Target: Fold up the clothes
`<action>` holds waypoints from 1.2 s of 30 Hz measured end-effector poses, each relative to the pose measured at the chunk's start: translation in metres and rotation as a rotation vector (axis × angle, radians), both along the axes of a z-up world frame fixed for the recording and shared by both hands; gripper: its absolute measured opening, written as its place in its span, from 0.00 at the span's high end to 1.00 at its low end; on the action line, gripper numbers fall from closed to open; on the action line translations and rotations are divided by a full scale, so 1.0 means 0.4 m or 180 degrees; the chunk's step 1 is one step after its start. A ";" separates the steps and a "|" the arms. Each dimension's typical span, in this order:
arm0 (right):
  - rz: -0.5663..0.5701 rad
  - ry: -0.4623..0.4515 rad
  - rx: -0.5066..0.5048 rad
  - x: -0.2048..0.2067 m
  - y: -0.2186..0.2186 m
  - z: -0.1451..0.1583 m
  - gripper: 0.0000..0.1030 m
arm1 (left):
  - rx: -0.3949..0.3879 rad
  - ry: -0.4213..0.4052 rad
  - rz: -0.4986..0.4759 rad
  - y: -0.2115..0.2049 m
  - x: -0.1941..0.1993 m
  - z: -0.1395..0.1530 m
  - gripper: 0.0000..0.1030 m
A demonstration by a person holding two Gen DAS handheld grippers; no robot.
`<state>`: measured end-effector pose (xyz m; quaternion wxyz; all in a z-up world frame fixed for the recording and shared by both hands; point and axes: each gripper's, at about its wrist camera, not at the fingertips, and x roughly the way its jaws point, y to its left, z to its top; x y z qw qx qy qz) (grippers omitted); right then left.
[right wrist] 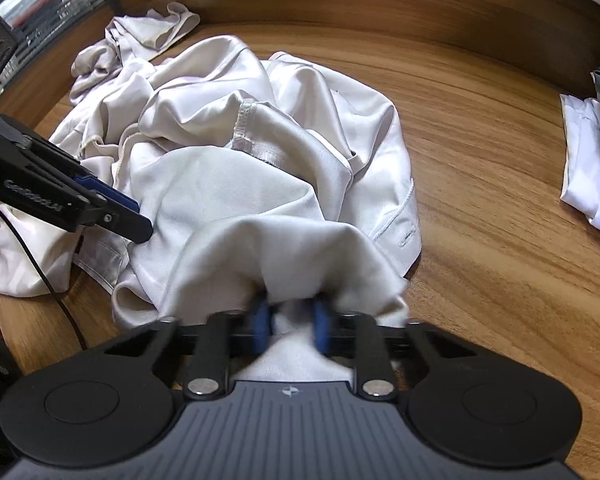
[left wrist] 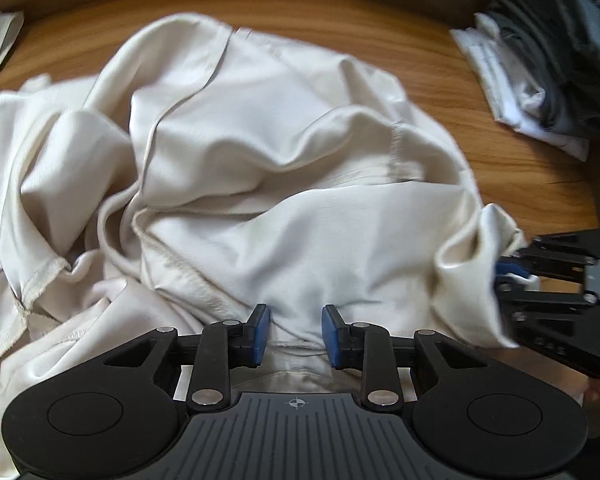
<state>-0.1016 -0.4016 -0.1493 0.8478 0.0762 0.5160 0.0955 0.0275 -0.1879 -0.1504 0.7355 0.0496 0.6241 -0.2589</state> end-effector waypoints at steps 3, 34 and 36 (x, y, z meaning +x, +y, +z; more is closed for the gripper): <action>-0.0008 -0.0070 -0.0101 -0.011 0.005 0.026 0.92 | -0.0088 0.0136 0.0222 0.024 0.017 -0.012 0.71; -0.1743 -0.0022 -0.0829 -0.399 -0.373 0.206 1.00 | 0.0026 0.0274 0.0489 0.032 0.035 -0.019 0.96; -0.1832 -0.0051 -0.0769 -0.404 -0.367 0.209 1.00 | 0.0006 0.0296 0.0498 0.036 0.035 -0.018 0.96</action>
